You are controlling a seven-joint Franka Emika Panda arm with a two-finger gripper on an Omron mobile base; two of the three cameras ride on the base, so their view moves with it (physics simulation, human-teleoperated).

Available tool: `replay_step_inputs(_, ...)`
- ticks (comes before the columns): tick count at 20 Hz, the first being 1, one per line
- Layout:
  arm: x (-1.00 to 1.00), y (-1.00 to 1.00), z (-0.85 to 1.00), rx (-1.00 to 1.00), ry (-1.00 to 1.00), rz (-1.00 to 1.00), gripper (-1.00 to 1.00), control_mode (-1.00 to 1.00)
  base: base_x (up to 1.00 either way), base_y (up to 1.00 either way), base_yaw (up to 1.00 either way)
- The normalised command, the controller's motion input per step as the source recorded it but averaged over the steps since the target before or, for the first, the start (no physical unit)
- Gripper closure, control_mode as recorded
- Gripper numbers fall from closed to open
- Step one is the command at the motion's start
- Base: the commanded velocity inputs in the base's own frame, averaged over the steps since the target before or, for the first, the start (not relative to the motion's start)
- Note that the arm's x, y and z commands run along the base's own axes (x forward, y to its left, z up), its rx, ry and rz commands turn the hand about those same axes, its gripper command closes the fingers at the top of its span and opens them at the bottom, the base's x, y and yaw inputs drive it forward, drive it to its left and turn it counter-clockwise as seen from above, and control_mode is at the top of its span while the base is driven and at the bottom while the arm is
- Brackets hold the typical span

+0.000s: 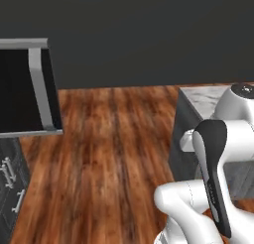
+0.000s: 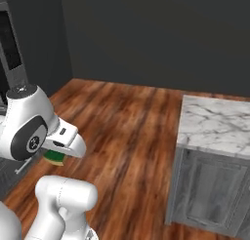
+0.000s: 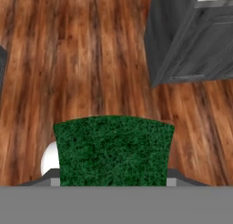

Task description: Place the sponge inside the microwave to prepare for sanitizing.

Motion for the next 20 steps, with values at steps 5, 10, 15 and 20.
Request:
replay_step_inputs(5, 0.00, 0.00, 0.00, 0.00, 0.00, 0.00, 1.00, 1.00, 0.90, 0.07, 0.00)
replay_step_inputs(10, 0.00, 0.00, 0.00, 0.00, 0.00, 0.00, 1.00, 1.00, 0.96, 0.11, -0.01)
replay_step_inputs(15, 0.00, 0.00, 0.00, 0.00, 0.00, 0.00, 1.00, 1.00, 1.00, 0.19, -0.04)
replay_step_inputs(20, 0.00, 0.00, 0.00, 0.00, 0.00, 0.00, 1.00, 1.00, 1.00, 0.18, -0.05)
